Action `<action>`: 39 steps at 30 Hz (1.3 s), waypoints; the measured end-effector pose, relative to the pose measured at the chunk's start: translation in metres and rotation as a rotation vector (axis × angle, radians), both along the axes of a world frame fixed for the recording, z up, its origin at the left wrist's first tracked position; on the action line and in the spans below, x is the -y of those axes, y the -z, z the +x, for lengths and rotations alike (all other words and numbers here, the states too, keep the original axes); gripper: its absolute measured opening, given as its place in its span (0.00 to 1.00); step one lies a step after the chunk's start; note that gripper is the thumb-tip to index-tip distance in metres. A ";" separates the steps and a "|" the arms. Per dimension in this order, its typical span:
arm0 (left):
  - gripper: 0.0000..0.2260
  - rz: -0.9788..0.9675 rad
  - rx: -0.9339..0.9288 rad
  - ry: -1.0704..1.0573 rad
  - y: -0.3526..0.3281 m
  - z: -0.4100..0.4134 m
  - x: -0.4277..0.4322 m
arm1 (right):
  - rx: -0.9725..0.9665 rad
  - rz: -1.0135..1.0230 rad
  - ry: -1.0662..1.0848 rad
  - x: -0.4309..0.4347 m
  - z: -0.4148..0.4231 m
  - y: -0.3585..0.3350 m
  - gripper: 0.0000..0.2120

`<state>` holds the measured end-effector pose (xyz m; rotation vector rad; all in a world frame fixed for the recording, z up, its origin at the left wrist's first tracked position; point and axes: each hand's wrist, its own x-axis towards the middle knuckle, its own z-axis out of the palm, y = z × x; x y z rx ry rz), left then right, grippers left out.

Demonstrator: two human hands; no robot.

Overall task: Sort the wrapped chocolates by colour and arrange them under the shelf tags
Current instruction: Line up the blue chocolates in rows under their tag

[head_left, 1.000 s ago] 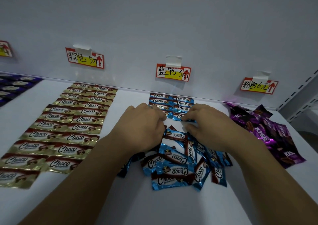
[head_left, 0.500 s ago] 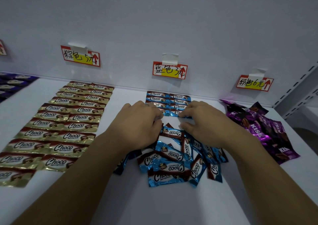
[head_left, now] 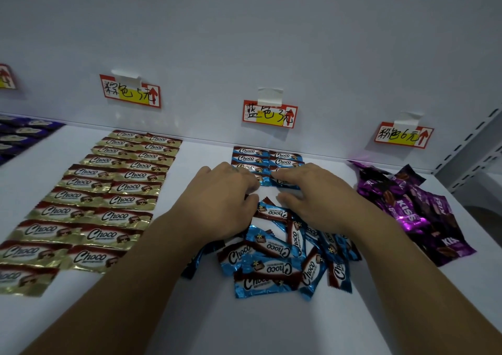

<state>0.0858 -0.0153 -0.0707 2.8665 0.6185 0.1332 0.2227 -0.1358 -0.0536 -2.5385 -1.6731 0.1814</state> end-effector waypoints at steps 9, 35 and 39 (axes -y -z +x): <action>0.17 -0.027 0.055 0.012 -0.013 -0.007 -0.003 | 0.067 0.120 0.037 0.009 0.001 -0.022 0.24; 0.06 -0.315 0.051 0.148 -0.005 0.001 0.011 | -0.189 0.011 0.046 0.026 0.018 -0.022 0.04; 0.06 -0.376 0.194 0.076 -0.007 0.000 0.011 | -0.335 0.215 0.107 0.027 0.022 -0.024 0.03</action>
